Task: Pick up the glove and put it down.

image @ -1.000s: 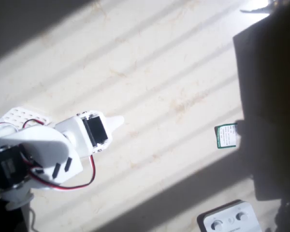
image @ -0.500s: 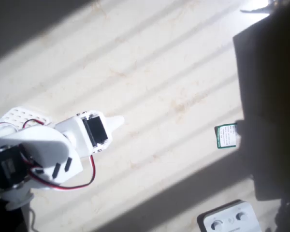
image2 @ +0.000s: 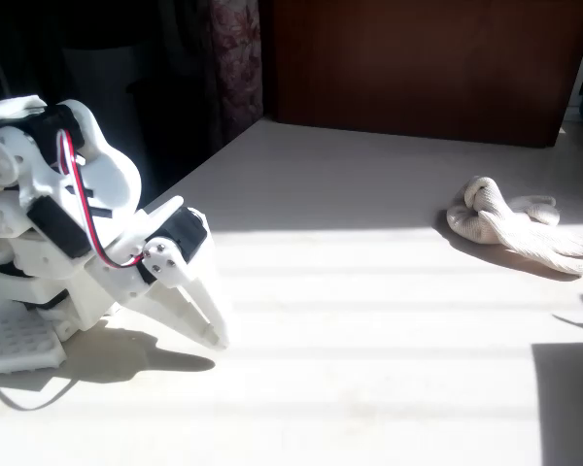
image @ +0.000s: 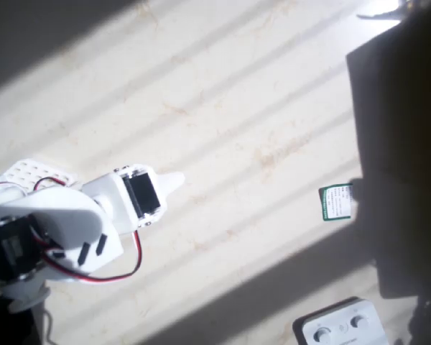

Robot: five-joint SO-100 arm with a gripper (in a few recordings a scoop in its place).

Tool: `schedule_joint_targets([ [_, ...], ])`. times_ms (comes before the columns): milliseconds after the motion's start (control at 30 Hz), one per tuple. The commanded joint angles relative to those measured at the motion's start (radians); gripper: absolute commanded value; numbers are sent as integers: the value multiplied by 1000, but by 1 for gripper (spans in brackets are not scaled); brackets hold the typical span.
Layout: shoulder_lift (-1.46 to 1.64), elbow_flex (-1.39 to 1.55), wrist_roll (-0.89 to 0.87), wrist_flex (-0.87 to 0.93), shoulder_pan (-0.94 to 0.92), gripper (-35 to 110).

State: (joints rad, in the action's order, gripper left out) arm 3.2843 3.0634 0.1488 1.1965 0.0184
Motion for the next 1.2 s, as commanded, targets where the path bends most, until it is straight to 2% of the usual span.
schedule_joint_targets([
  [0,6,-46,3,3,-11,0],
  [833,6,-55,-5,-18,-2,0],
  [1000,3,-173,-6,-121,-2,0],
  [1167,-115,-305,-6,-135,0,0],
])
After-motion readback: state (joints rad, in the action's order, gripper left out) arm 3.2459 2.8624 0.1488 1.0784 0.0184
